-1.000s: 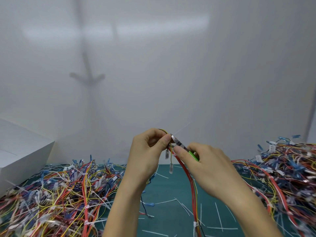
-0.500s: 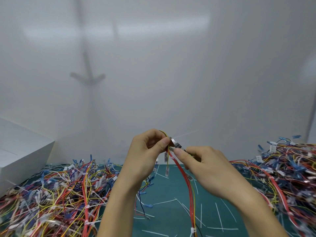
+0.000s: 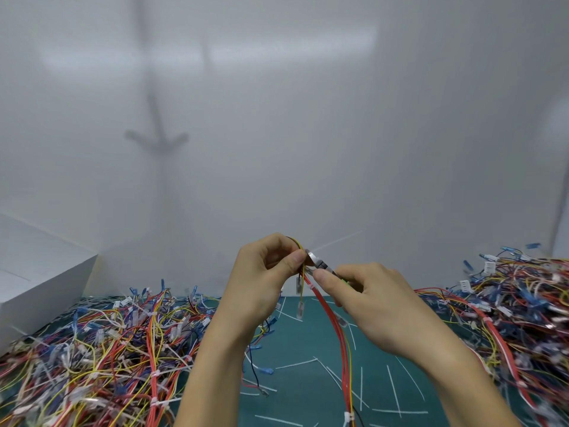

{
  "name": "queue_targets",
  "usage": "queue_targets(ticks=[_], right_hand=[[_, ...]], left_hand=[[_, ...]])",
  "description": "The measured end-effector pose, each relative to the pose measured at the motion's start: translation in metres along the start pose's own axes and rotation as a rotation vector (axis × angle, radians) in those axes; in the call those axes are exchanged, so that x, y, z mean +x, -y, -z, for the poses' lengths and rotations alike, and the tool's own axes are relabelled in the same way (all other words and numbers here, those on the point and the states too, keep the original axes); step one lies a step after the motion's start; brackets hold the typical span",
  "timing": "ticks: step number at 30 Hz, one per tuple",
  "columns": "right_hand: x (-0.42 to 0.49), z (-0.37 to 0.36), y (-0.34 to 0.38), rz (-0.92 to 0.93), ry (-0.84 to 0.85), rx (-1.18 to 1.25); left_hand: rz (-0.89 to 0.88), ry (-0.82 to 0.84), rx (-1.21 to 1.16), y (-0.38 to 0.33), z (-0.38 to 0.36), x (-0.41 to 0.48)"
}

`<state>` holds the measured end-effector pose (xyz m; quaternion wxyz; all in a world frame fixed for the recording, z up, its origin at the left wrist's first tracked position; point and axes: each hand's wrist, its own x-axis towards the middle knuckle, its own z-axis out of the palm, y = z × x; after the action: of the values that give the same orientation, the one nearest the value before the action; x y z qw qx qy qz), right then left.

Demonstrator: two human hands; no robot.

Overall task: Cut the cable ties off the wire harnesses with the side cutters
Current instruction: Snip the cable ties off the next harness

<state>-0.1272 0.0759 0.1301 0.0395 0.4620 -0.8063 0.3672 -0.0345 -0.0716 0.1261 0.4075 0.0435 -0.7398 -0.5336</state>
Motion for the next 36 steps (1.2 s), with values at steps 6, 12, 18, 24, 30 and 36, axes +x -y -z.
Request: queue_targets(ticks=[6, 12, 18, 24, 30, 36], right_hand=[[0.0006, 0.0002, -0.0007, -0.003, -0.006, 0.010], [-0.0001, 0.0006, -0.0006, 0.006, -0.021, -0.011], [-0.0007, 0.0010, 0.0009, -0.006, -0.014, -0.029], [-0.0005, 0.0009, -0.0010, -0.014, -0.014, -0.009], [0.0008, -0.0007, 0.0013, -0.091, -0.053, 0.335], [-0.0004, 0.0077, -0.0058, -0.154, 0.006, 0.413]], left_hand=[[-0.005, -0.004, 0.005, -0.0016, -0.0004, -0.0002], [-0.008, -0.007, 0.031, -0.0029, 0.0000, -0.0006], [-0.017, -0.016, 0.114, -0.0031, -0.0005, -0.0001], [-0.034, -0.024, 0.211, -0.0024, -0.0018, 0.0006], [0.028, -0.029, 0.077, -0.0040, -0.0029, -0.0019], [0.108, -0.088, -0.127, -0.0081, -0.0033, -0.0014]])
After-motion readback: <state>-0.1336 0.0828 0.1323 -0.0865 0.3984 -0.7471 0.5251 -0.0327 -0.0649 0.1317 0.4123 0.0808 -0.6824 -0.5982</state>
